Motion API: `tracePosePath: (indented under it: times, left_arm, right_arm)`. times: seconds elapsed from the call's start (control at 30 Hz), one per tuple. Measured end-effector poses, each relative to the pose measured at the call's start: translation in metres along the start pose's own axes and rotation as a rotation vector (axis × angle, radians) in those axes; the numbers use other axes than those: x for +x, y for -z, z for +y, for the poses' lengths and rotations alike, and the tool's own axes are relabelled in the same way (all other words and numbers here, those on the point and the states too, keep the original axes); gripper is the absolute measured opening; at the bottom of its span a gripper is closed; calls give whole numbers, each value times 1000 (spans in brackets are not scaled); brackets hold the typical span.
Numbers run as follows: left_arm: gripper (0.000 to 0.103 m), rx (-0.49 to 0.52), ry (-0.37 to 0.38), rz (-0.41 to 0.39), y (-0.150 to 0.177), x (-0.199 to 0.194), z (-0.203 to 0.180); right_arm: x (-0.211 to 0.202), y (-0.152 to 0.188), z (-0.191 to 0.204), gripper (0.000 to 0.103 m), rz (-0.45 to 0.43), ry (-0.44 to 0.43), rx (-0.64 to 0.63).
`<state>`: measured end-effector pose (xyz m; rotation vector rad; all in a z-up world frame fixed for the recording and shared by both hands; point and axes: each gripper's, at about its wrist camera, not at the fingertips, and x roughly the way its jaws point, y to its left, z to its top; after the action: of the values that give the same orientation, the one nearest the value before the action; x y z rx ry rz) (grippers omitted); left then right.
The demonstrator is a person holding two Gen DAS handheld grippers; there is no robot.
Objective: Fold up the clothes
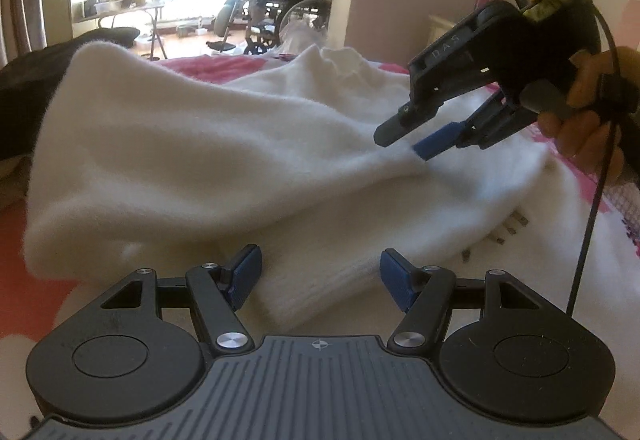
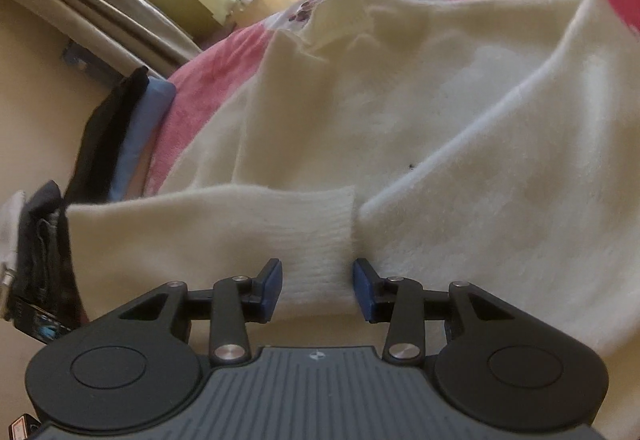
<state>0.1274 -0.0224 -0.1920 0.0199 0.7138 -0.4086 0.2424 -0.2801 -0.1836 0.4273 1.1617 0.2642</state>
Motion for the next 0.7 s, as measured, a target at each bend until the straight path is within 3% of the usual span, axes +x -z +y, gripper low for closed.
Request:
tracePosePath:
  times: [0.17,0.5,0.7]
  left_arm:
    - [66,12,-3,-13,1,2,-2]
    - [66,37,-12,-21,0,1,-6]
    - [66,44,-20,-22,1,2,-7]
  right_arm:
    - [-4,4,12,7,-16,50,-62]
    - [-74,1,56,4,-208,72,-123]
    - [-132,-5,62,4,-321,160,-163]
